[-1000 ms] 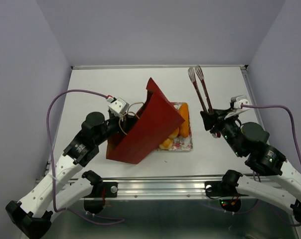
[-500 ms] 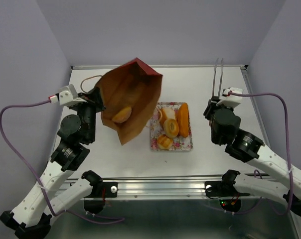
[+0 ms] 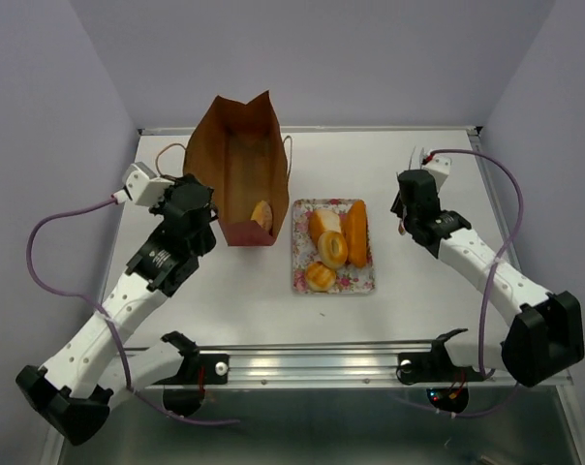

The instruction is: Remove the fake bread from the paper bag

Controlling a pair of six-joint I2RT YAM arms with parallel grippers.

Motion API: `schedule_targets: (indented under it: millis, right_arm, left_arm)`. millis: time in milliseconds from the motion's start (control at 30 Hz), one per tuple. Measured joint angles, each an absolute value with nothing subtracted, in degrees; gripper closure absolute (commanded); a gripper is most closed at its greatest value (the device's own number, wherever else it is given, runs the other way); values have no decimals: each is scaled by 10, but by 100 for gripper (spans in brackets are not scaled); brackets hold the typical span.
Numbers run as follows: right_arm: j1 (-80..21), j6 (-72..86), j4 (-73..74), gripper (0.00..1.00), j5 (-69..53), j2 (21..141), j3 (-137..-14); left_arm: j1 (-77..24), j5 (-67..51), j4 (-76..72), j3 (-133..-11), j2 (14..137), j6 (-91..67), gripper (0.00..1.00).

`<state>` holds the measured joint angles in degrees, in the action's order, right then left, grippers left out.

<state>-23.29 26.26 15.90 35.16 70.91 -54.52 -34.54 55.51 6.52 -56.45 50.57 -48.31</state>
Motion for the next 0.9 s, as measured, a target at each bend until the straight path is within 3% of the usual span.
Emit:
schedule_targets:
  millis: [267, 333, 467, 600, 633, 667, 733, 800, 833, 900]
  right_arm:
    - [-176, 303, 189, 52, 234, 792, -545]
    - [-166, 307, 192, 52, 222, 797, -545]
    - [-151, 309, 192, 50, 207, 814, -544]
    - [-136, 306, 188, 48, 183, 838, -525]
    - [-132, 305, 189, 48, 175, 848, -515]
    - [-131, 305, 189, 46, 171, 853, -510]
    - [-128, 304, 190, 38, 158, 863, -491]
    - [-128, 303, 192, 26, 150, 863, -478]
    - [-128, 302, 192, 13, 148, 863, -474]
    - [-128, 299, 194, 5, 142, 863, -471]
  left_arm:
    - [-303, 559, 324, -715, 673, -681, 100]
    - [-292, 549, 346, -720, 687, -700, 88]
    - [-257, 519, 381, -715, 699, -710, 78]
    - [-228, 496, 380, -697, 694, -710, 52]
    - [-224, 494, 380, -693, 691, -710, 38]
    - [-221, 492, 380, -690, 688, -710, 32]
    - [-220, 487, 381, -689, 673, -703, 16]
    - [-220, 483, 378, -688, 653, -690, 9]
    - [-220, 480, 374, -688, 639, -678, 4]
    - [-220, 476, 362, -687, 605, -653, 1]
